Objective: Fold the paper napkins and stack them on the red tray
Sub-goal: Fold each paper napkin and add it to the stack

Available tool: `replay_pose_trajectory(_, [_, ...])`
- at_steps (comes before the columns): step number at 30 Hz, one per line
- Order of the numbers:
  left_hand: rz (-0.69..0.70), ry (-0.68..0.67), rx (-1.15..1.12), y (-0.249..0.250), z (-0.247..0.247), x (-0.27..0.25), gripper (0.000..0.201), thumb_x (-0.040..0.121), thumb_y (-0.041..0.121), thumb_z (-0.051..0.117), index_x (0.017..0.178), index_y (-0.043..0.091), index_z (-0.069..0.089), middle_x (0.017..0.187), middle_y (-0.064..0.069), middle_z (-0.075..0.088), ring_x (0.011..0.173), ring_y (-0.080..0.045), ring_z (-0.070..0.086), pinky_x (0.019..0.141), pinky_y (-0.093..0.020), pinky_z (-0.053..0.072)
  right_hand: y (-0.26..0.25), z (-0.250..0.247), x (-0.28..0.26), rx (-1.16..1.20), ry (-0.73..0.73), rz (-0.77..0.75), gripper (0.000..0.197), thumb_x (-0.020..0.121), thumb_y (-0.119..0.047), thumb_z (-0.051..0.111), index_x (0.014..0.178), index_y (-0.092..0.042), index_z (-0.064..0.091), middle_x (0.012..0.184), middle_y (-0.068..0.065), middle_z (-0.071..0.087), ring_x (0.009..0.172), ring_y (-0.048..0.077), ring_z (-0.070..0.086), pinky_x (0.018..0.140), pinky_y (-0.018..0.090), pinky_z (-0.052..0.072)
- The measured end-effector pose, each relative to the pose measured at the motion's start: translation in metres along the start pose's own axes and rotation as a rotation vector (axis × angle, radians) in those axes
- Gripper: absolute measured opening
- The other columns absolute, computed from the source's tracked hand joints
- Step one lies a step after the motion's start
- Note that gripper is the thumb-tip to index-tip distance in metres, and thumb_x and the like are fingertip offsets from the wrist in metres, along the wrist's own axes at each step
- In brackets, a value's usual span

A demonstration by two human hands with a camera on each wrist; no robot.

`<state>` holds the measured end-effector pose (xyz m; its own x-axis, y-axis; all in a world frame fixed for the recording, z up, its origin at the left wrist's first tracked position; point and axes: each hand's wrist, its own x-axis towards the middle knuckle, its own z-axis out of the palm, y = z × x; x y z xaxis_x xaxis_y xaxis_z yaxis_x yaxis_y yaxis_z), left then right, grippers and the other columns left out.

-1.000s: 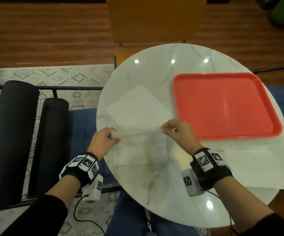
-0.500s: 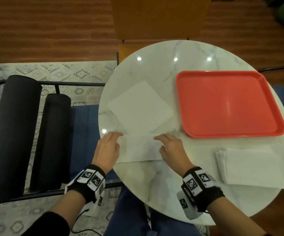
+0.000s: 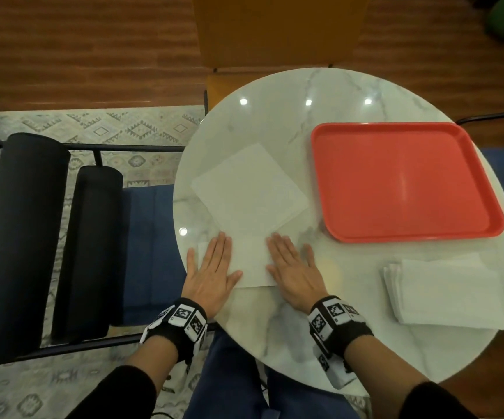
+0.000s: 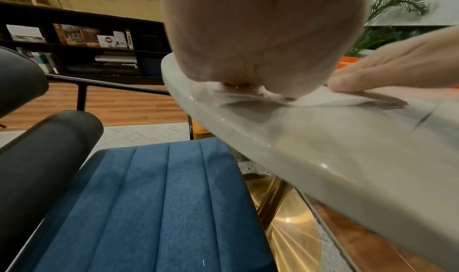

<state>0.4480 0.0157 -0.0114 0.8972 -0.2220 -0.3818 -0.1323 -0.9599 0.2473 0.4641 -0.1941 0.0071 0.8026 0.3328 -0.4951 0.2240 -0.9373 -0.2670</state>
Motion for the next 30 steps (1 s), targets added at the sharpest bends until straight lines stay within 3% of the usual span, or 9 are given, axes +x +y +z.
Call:
replay_pose_trajectory(3, [-0.008,0.011,0.031,0.0,-0.001,0.0,0.073,0.088,0.056,0.0,0.148,0.016,-0.009,0.155,0.004,-0.014,0.142,-0.009,-0.007,0.112,-0.054,-0.001,0.018,-0.004,-0.012,0.043,0.011,0.127,0.057,0.102,-0.038,0.014,0.149,-0.023,-0.014,0.147,-0.015,-0.027,0.144,0.007,-0.016,0.115,0.047,-0.011])
replay_pose_trajectory(5, [-0.012,0.115,0.066,0.001,-0.007,0.0,0.064,0.094,0.045,0.019,0.147,0.011,0.026,0.154,-0.003,0.027,0.139,-0.014,0.032,0.105,-0.056,0.028,0.019,-0.004,-0.015,0.061,0.024,0.126,0.057,0.103,-0.036,0.017,0.149,-0.022,-0.014,0.152,-0.012,-0.024,0.145,0.009,-0.014,0.115,0.047,-0.01])
replay_pose_trajectory(7, [-0.007,0.251,0.076,-0.001,-0.012,0.004,0.05,0.092,0.036,0.042,0.135,0.011,0.047,0.134,-0.005,0.054,0.112,-0.021,0.058,0.091,-0.05,0.036,0.017,-0.005,-0.015,0.078,0.021,0.124,0.057,0.103,-0.035,0.017,0.149,-0.021,-0.013,0.157,-0.008,-0.019,0.146,0.011,-0.014,0.115,0.048,-0.009])
replay_pose_trajectory(9, [-0.088,0.286,0.041,0.001,-0.024,0.009,0.048,0.085,0.034,0.06,0.129,0.016,0.051,0.118,-0.003,0.059,0.096,-0.021,0.058,0.085,-0.044,0.033,0.013,-0.007,-0.014,0.077,0.02,0.136,0.058,0.103,-0.034,0.019,0.15,-0.019,-0.012,0.158,-0.005,-0.017,0.146,0.013,-0.013,0.115,0.05,-0.008])
replay_pose_trajectory(14, [-0.247,0.037,-0.063,0.009,-0.056,0.024,0.025,0.083,0.036,0.057,0.107,0.029,0.055,0.1,0.007,0.049,0.103,-0.018,0.045,0.09,-0.038,0.022,0.002,-0.028,-0.015,0.089,0.063,0.138,0.065,0.095,-0.018,0.04,0.151,-0.019,0.006,0.159,0.004,0.007,0.147,0.021,0.005,0.111,0.064,0.003])
replay_pose_trajectory(20, [-0.042,-0.044,-0.366,0.045,-0.1,0.013,0.008,0.08,0.02,0.061,0.076,0.026,0.057,0.087,0.009,0.057,0.079,-0.009,0.056,0.076,-0.027,0.042,0.007,-0.066,-0.026,0.247,0.087,0.006,0.078,0.087,-0.024,0.057,0.149,-0.037,0.011,0.158,0.01,0.008,0.146,0.031,0.0,0.111,0.063,-0.002])
replay_pose_trajectory(23, [0.147,-0.054,-0.587,0.078,-0.125,0.002,0.018,0.078,0.015,0.068,0.07,0.027,0.058,0.077,0.007,0.063,0.069,0.0,0.057,0.061,-0.012,0.041,0.027,-0.081,-0.041,0.347,0.124,0.045,0.053,0.083,-0.03,0.063,0.133,-0.034,0.045,0.15,0.005,0.032,0.143,0.027,0.019,0.11,0.064,0.005])
replay_pose_trajectory(27, [0.226,0.023,-0.767,0.122,-0.14,-0.001,0.016,0.079,0.015,0.072,0.073,0.025,0.061,0.079,0.011,0.064,0.079,-0.004,0.058,0.069,-0.018,0.04,0.082,-0.089,-0.081,0.744,0.252,0.174,0.026,0.073,-0.041,0.068,0.093,-0.025,0.069,0.094,0.005,0.071,0.094,0.017,0.061,0.092,0.048,0.041])
replay_pose_trajectory(30, [0.202,0.048,-0.934,0.162,-0.137,0.001,0.011,0.08,0.011,0.071,0.079,0.016,0.061,0.074,0.012,0.063,0.069,-0.001,0.057,0.057,-0.011,0.039,0.13,-0.085,-0.119,1.192,0.398,0.263,0.043,0.072,-0.037,0.077,0.089,0.001,0.065,0.094,0.027,0.067,0.078,0.022,0.06,0.076,0.043,0.047])
